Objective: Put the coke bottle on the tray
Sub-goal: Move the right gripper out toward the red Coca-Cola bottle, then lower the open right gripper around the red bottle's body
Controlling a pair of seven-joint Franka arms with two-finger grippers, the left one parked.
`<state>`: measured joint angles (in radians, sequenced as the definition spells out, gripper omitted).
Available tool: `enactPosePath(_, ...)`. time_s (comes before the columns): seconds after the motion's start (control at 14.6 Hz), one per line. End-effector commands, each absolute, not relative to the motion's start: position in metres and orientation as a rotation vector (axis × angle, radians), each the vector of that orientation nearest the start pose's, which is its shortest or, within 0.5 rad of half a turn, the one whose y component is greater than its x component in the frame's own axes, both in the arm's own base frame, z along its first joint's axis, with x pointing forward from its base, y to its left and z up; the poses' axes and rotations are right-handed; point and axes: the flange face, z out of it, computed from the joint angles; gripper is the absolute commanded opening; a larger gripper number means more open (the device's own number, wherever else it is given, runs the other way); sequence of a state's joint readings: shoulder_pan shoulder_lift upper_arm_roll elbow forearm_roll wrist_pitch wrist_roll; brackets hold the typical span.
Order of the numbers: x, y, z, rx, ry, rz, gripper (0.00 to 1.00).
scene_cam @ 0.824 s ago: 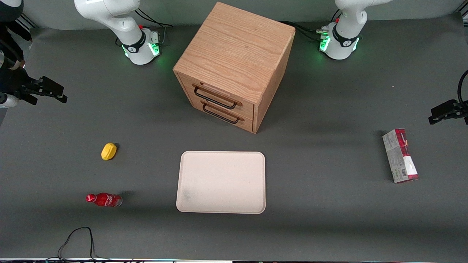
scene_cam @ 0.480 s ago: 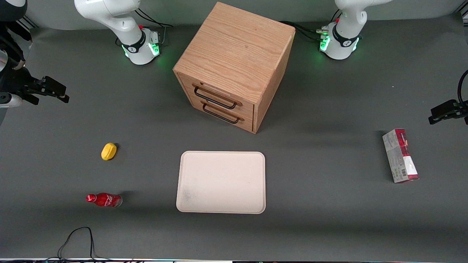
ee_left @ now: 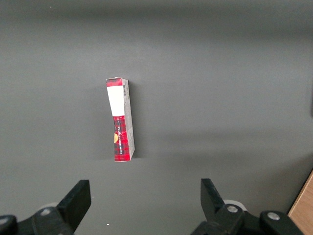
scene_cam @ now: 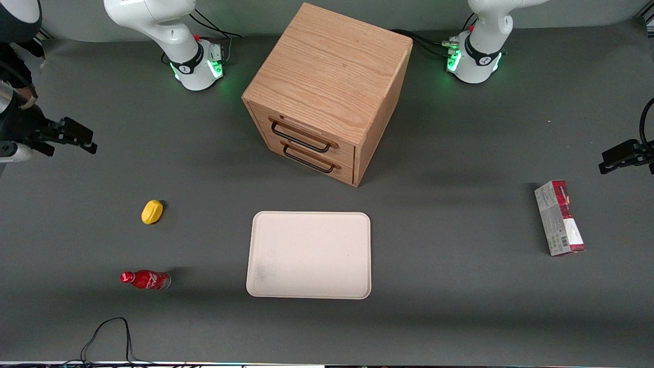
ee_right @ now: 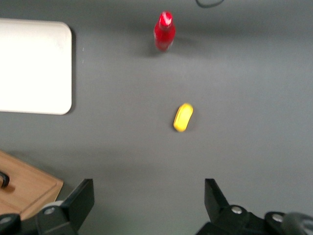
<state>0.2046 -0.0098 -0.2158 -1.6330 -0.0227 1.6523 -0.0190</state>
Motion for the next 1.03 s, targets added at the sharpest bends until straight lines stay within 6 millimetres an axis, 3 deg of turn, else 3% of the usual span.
enactPosePath(0.0, 0.632, -0.020, 0.587, -3.145, 0.038, -0.052, 1.00)
enactPosePath(0.14, 0.674, -0.041, 0.566, -3.103, -0.012, -0.084, 1.00)
enactPosePath(0.27, 0.703, -0.047, 0.536, -3.114, -0.066, -0.095, 1.00)
enactPosePath(0.48, 0.737, -0.036, 0.475, -3.116, -0.098, -0.175, 1.00)
enactPosePath(0.75, 0.759, -0.028, 0.407, -3.120, -0.124, -0.186, 1.00)
enactPosePath(0.96, 0.762, -0.032, 0.376, -3.123, -0.137, -0.201, 1.00)
